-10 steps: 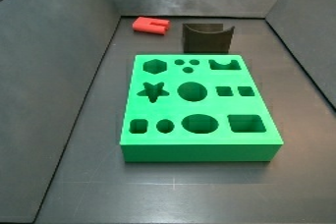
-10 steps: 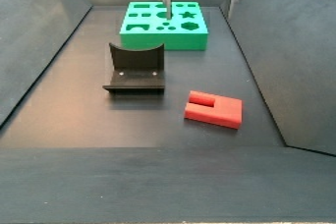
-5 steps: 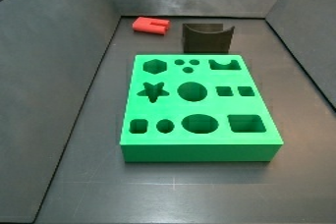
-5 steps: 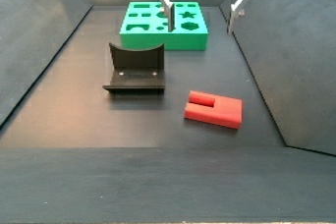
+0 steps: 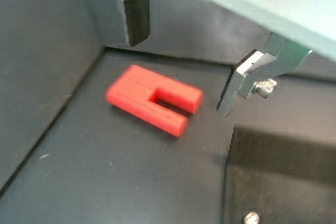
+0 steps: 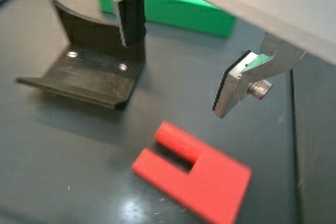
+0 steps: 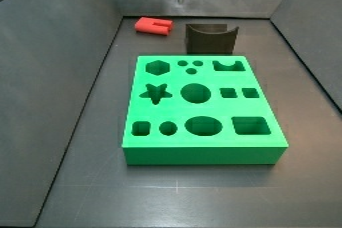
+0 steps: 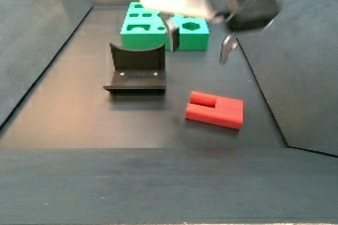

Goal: Pick up the square-circle object. Move up. Place the square-circle object on the fixture. Regrasp the square-circle object. Move to above the board. Insert the square-circle object.
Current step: Pick up the square-circle object.

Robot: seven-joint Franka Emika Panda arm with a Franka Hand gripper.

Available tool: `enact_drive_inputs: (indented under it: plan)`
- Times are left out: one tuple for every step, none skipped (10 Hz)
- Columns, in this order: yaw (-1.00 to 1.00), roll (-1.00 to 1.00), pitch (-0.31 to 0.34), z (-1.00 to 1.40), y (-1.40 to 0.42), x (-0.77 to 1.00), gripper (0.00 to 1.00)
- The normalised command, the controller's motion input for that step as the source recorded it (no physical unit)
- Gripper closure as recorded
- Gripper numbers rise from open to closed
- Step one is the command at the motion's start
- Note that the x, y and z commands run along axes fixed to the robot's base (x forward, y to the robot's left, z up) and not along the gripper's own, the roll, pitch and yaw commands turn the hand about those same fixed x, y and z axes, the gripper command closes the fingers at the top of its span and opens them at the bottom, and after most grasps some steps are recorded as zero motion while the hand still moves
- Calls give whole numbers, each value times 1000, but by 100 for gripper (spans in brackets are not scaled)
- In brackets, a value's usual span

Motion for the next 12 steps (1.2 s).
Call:
enact_drive_inputs:
  plan:
    - [-926,-33,-34,-451,103,180,0]
    - [-840,-13,-34,-437,194,129,0]
    - [-849,-27,-29,-380,171,160,0]
    - [-886,-76,-26,-280,97,220,0]
    - [-900,-81,-26,-280,74,226,0]
    - [-906,-79,-19,-286,74,220,0]
    - [-886,-110,-34,-271,69,237,0]
    - [-891,-103,-29,-283,63,229,0]
    - [-897,-79,-31,-260,86,226,0]
    - [-889,-84,-17,-143,80,214,0]
    - [-897,-117,-10,-80,37,211,0]
    - [-811,-207,-34,-26,14,131,0]
